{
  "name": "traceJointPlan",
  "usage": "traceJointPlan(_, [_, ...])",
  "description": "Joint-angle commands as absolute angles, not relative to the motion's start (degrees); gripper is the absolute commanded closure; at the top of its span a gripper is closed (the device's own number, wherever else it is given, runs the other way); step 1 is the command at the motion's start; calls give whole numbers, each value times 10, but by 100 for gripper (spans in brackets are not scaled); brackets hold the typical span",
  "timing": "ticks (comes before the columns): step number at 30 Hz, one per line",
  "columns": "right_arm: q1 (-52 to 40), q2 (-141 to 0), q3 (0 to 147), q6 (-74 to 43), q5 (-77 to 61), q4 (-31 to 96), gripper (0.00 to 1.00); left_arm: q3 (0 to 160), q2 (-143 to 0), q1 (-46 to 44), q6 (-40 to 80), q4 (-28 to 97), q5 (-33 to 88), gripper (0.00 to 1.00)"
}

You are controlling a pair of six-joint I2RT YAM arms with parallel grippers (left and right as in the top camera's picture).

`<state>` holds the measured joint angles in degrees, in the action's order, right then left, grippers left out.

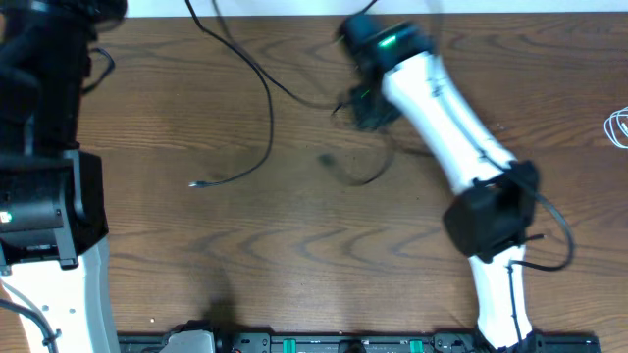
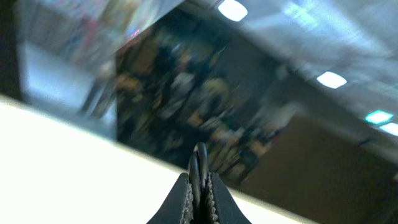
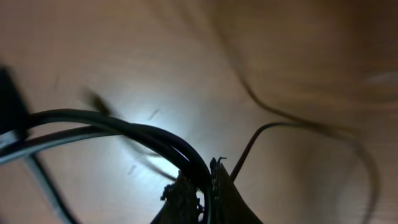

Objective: Untangle cables

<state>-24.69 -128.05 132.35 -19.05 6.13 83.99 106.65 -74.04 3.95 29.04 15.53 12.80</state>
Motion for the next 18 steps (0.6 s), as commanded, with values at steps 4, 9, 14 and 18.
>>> traceJointPlan(4, [-145, -1174, 1417, -155, 86, 847, 99, 1072, -760, 38, 191, 270, -6, 93])
traceJointPlan(9, [-77, -1134, 1447, -125, 18, 846, 99, 1072, -785, 41, 176, 349, -58, 92])
traceJointPlan(14, [-17, -1096, 1449, -49, -157, 854, 99, 1072, -821, 43, 176, 423, -49, 93])
traceJointPlan(18, [1, -1084, 1449, -7, -244, 886, 99, 1072, -856, 43, 154, 490, 28, 93])
